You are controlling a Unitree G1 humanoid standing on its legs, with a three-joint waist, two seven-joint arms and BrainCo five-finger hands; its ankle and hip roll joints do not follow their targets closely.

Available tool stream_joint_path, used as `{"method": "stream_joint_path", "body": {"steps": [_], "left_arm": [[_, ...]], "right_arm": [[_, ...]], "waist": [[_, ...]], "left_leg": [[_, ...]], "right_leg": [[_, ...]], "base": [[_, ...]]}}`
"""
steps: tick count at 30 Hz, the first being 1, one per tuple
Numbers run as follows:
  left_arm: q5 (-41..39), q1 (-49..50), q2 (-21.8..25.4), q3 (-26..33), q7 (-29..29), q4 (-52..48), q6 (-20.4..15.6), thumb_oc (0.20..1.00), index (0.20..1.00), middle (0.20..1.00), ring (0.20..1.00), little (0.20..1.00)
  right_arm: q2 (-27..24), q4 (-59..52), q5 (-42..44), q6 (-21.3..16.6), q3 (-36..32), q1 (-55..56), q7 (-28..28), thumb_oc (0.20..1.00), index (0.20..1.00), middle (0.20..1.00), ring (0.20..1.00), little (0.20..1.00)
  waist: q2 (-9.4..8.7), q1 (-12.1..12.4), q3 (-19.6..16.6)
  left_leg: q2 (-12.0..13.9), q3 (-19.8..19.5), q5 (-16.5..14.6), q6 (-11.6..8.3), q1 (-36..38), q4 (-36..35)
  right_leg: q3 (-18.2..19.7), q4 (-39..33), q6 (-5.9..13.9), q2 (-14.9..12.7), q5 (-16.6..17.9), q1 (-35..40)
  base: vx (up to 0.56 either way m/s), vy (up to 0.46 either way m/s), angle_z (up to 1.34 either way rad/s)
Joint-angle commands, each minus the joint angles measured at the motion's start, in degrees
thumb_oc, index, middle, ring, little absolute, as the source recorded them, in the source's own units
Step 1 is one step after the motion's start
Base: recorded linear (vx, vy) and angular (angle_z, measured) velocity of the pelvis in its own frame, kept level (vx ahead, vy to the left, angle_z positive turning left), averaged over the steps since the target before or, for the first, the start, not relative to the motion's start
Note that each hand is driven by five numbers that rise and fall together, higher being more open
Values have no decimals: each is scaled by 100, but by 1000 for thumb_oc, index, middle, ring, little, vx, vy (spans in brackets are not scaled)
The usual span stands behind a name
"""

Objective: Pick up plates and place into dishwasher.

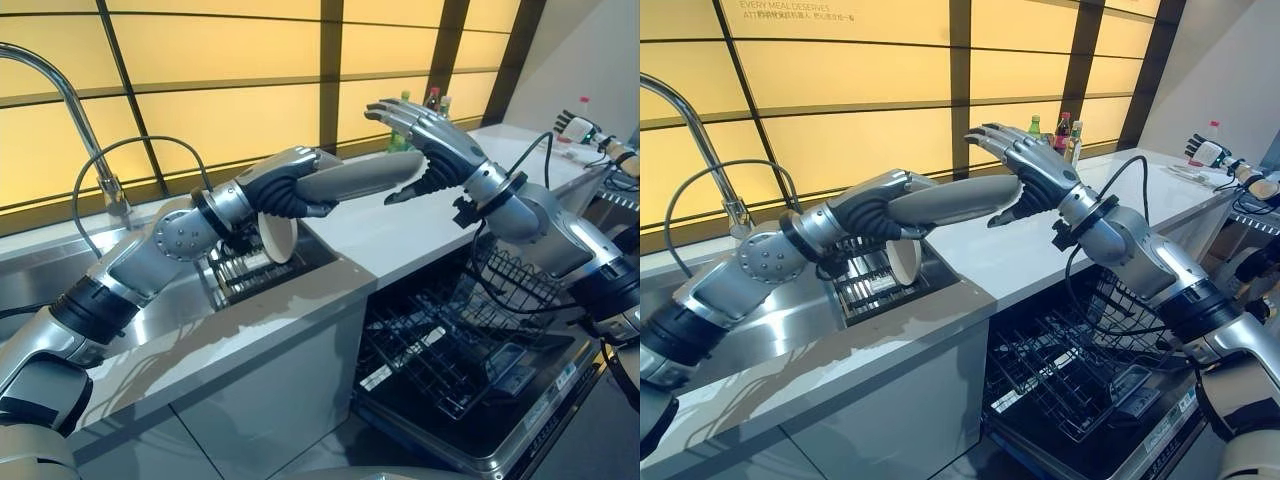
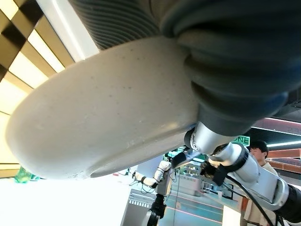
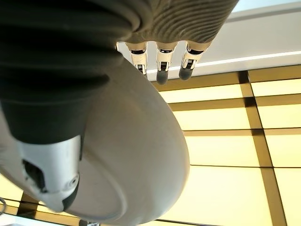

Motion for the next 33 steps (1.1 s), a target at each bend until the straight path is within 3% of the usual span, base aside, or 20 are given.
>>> {"method": "stream_joint_path", "body": {"steps": [1, 2, 3, 4, 5, 11, 17, 22, 23, 24, 25, 33], "left_arm": [[-492, -1000, -328, 95, 190, -82, -231, 200, 200, 200, 200, 200], [-476, -1003, -348, 102, 228, -86, -267, 200, 200, 200, 200, 200], [-491, -1006, -337, 120, 235, -112, -280, 200, 200, 200, 200, 200], [-504, -998, -331, 159, 242, -152, -275, 200, 200, 200, 200, 200], [-492, -974, -331, 199, 246, -186, -277, 200, 200, 200, 200, 200], [-461, -912, -286, 334, 232, -293, -255, 200, 200, 200, 200, 200], [-295, -847, -394, 447, 221, -178, -241, 200, 200, 200, 200, 200], [-210, -800, -439, 496, 135, -133, -117, 200, 200, 200, 200, 200], [-221, -797, -432, 495, 108, -117, -40, 366, 366, 366, 366, 366], [-232, -784, -424, 501, 66, -83, 56, 818, 818, 818, 818, 818], [-168, -736, -413, 529, 105, -37, 91, 1000, 1000, 1000, 1000, 1000], [1163, -467, 141, 856, 1258, 849, 106, 1000, 1000, 1000, 1000, 1000]], "right_arm": [[2, 549, 219, 218, 443, -1013, 90, 1000, 1000, 1000, 1000, 1000], [33, 602, 208, 282, 457, -1010, 112, 1000, 1000, 1000, 1000, 1000], [33, 607, 214, 319, 474, -1003, 108, 768, 768, 768, 768, 768], [42, 614, 217, 353, 474, -991, 110, 322, 322, 322, 322, 322], [45, 609, 251, 378, 454, -968, 150, 200, 200, 200, 200, 200], [39, 625, 704, 455, 261, -864, 212, 200, 200, 200, 200, 200], [371, 656, 1812, 202, -194, -604, 264, 200, 200, 200, 200, 200], [561, 653, 2200, 51, -485, -362, 373, 200, 200, 200, 200, 200], [575, 650, 2262, 40, -528, -337, 383, 200, 200, 200, 200, 200], [596, 642, 2311, 15, -592, -290, 383, 200, 200, 200, 200, 200], [607, 613, 2387, -33, -679, -209, 392, 200, 200, 200, 200, 200], [307, 377, 2442, -116, -1230, 431, 714, 200, 200, 200, 200, 200]], "waist": [[-2, 255, 190], [-2, 259, 188], [-4, 266, 186], [-2, 270, 187], [-2, 272, 187], [2, 283, 205], [26, 276, 217], [41, 273, 212], [43, 274, 214], [48, 272, 220], [52, 263, 228], [53, 149, 228]], "left_leg": [[-312, -109, -860, 137, 128, 49], [-313, -111, -863, 136, 134, 49], [-312, -110, -862, 135, 136, 49], [-312, -111, -862, 134, 137, 49], [-313, -112, -862, 135, 138, 49], [-320, -137, -877, 135, 156, 49], [-329, -168, -905, 141, 181, 49], [-321, -163, -907, 137, 188, 49], [-319, -158, -906, 136, 189, 49], [-316, -155, -904, 136, 188, 49], [-314, -149, -903, 135, 191, 49], [-299, -56, -915, 141, 216, 49]], "right_leg": [[-68, 52, 531, -216, -710, 231], [-71, 52, 530, -221, -711, 237], [-77, 52, 531, -224, -713, 241], [-80, 52, 531, -227, -714, 244], [-77, 52, 529, -227, -717, 246], [-77, 52, 525, -223, -725, 264], [-39, 52, 516, -211, -743, 289], [-46, 52, 518, -220, -744, 293], [-49, 52, 518, -221, -742, 292], [-49, 52, 519, -220, -738, 292], [-43, 52, 520, -217, -734, 292], [42, 52, 541, -205, -727, 280]], "base": [[0, 0, 0], [0, 0, 0], [0, 0, 0], [0, 0, 0], [0, 0, 0], [6, 1, 3], [7, 3, 3], [0, 0, 0], [0, 0, 0], [0, 0, 0], [0, 0, 0], [0, 0, 0]]}}
